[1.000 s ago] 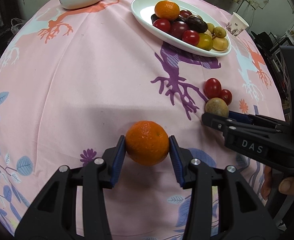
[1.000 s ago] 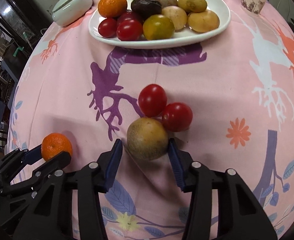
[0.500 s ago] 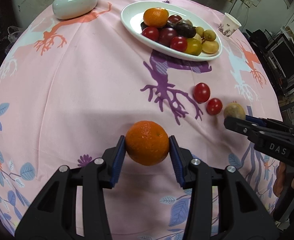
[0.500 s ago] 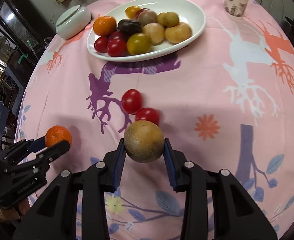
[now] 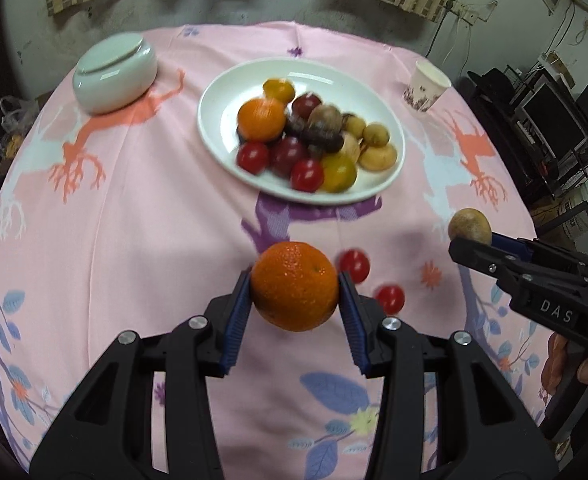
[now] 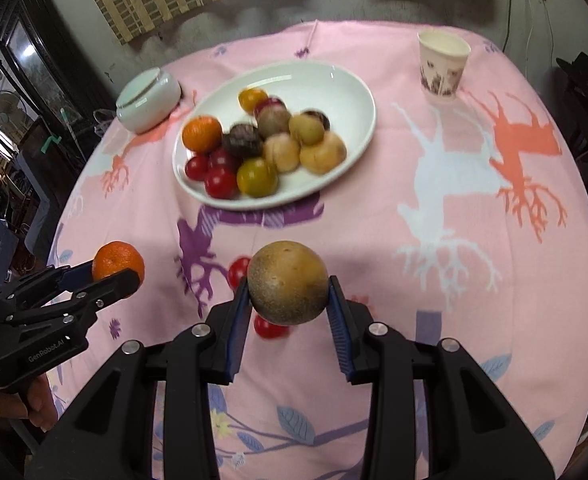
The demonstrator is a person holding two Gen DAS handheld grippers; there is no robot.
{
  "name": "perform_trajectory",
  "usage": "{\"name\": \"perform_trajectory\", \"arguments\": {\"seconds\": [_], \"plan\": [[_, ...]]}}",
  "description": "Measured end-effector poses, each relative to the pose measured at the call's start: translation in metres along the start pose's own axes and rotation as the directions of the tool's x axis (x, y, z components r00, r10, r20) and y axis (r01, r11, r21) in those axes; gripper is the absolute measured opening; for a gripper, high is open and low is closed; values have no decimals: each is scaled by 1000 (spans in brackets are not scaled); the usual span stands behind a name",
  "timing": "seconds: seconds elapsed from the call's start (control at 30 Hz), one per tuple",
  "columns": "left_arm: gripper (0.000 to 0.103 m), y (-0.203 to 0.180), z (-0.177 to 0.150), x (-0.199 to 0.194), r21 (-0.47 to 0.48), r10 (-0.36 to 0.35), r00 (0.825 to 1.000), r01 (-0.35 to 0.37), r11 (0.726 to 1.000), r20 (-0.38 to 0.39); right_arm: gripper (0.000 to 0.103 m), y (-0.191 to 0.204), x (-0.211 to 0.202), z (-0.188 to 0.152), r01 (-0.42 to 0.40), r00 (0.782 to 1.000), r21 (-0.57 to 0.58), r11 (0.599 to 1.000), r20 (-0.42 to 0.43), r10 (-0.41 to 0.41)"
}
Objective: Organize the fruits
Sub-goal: 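Carry both fruits to the white plate and open both tools to release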
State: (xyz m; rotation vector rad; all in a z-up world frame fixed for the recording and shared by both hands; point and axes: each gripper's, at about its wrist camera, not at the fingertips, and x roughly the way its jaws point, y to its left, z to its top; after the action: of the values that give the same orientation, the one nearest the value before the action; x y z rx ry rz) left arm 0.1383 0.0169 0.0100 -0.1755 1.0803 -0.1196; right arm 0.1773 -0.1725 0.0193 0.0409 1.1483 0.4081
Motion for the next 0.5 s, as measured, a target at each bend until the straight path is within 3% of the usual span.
{"name": "perform_trajectory", "arguments": {"seconds": [0.3,0.5], "plan": [[44,-15,70,17,37,-14,998,12,999,58,38,2,13,64,-36,997,-30,999,73,38],[44,-15,104,51,21,-4,999,4,1000,35,38,-11,46,105,-29,997,4,1000,78,29]]}}
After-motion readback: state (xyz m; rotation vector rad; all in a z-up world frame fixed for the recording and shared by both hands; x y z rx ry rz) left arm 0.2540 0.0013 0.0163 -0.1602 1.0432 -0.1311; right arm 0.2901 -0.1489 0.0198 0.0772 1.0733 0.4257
